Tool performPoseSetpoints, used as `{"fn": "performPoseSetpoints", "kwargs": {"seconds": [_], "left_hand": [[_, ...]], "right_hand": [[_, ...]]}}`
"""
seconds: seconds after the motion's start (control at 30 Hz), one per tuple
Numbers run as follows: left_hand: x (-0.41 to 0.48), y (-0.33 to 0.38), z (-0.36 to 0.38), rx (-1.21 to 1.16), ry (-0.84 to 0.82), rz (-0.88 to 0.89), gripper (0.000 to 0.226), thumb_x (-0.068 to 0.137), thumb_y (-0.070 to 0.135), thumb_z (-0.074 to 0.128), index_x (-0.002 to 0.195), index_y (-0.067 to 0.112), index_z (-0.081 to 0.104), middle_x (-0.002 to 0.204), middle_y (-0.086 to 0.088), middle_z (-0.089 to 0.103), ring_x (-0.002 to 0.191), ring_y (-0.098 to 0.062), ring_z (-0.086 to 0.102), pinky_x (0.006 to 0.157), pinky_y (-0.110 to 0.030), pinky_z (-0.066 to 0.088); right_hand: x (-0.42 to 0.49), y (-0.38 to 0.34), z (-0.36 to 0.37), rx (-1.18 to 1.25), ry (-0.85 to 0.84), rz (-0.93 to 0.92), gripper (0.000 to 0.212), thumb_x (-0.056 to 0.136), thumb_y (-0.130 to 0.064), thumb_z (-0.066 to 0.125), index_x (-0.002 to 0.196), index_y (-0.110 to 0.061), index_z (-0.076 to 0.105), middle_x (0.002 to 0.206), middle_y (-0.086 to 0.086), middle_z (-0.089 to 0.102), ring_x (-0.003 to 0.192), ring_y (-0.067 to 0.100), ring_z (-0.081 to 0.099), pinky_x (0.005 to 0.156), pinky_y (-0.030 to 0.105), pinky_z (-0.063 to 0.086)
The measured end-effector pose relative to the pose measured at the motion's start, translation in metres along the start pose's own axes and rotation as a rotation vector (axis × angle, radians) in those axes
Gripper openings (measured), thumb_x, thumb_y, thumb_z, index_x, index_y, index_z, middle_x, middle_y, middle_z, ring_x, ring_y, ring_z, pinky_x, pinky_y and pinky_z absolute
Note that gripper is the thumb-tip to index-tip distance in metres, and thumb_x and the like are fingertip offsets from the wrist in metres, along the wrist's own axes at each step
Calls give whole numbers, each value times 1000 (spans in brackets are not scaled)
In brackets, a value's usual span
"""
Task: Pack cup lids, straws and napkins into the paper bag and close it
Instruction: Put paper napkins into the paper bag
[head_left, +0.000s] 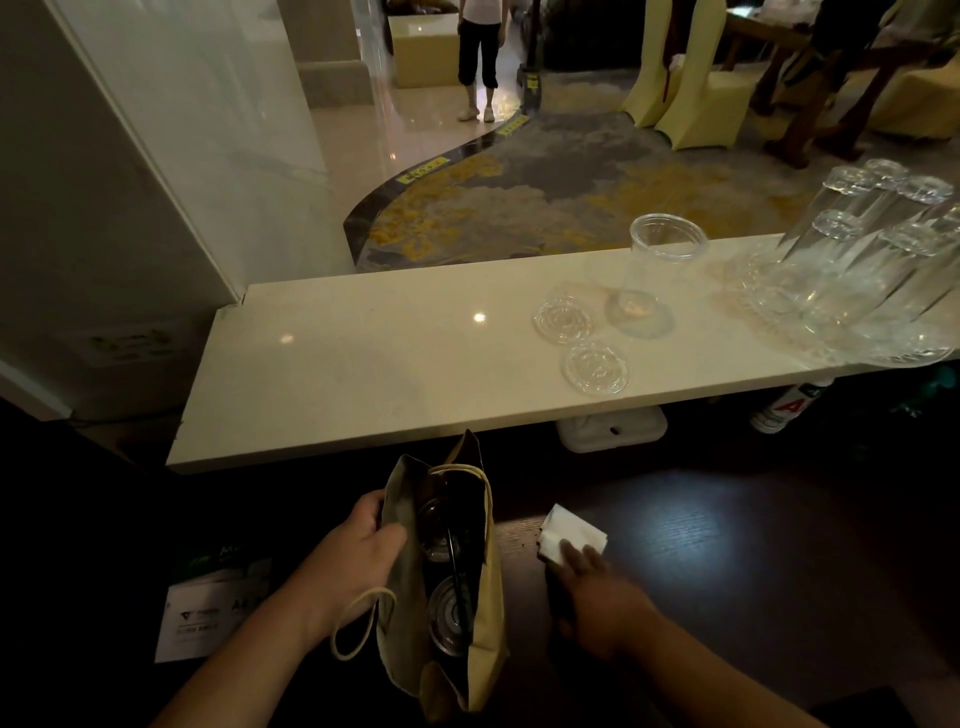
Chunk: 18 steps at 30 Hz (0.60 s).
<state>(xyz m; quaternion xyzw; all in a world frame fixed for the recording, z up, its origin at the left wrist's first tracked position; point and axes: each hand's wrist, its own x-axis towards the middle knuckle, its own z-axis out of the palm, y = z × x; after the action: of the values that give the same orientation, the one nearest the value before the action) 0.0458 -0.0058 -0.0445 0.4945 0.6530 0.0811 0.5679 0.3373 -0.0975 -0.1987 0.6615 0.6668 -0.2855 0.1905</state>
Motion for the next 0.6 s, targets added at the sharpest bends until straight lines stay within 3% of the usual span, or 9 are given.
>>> {"fn": "performPoseSetpoints", "kwargs": {"seconds": [0.07, 0.17, 0.27, 0.43, 0.6], "left_hand": [[-4, 4, 1, 44, -7, 6, 38, 92, 34, 59, 129, 39, 55, 103, -7, 80, 98, -30, 76, 97, -54, 60], [-5, 5, 2, 87, 15, 17, 36, 101, 27, 55, 136, 36, 53, 105, -4, 78, 98, -25, 74, 93, -44, 60], [-4, 3, 4, 82, 20, 18, 39, 102, 24, 55, 140, 32, 53, 105, -6, 77, 97, -26, 74, 92, -43, 59], [-7, 4, 5, 68, 13, 27, 38, 104, 22, 53, 142, 29, 50, 106, -6, 75, 96, -23, 72, 74, -33, 53], [-6, 2, 3, 85, 13, 31, 39, 103, 26, 54, 142, 33, 50, 104, -4, 77, 96, -24, 74, 85, -39, 58]], "right_hand": [[-1, 0, -2, 15, 35, -13, 71, 91, -50, 48, 155, -26, 30, 165, 10, 18, 149, 36, 23, 118, 46, 27], [4, 6, -11, 87, 188, 22, 55, 87, -56, 41, 135, -30, 50, 139, 1, 51, 124, 26, 50, 99, 39, 45], [15, 15, -20, 143, 283, 120, 56, 89, -47, 52, 141, -27, 44, 140, 1, 50, 123, 24, 50, 97, 36, 48], [35, 17, -17, 212, 209, 243, 77, 90, -36, 57, 156, -22, 20, 151, 9, 38, 133, 31, 43, 103, 42, 46], [40, 8, -5, 159, 265, 283, 74, 92, -31, 58, 155, -18, 21, 146, 10, 43, 126, 29, 50, 98, 39, 49]]}}
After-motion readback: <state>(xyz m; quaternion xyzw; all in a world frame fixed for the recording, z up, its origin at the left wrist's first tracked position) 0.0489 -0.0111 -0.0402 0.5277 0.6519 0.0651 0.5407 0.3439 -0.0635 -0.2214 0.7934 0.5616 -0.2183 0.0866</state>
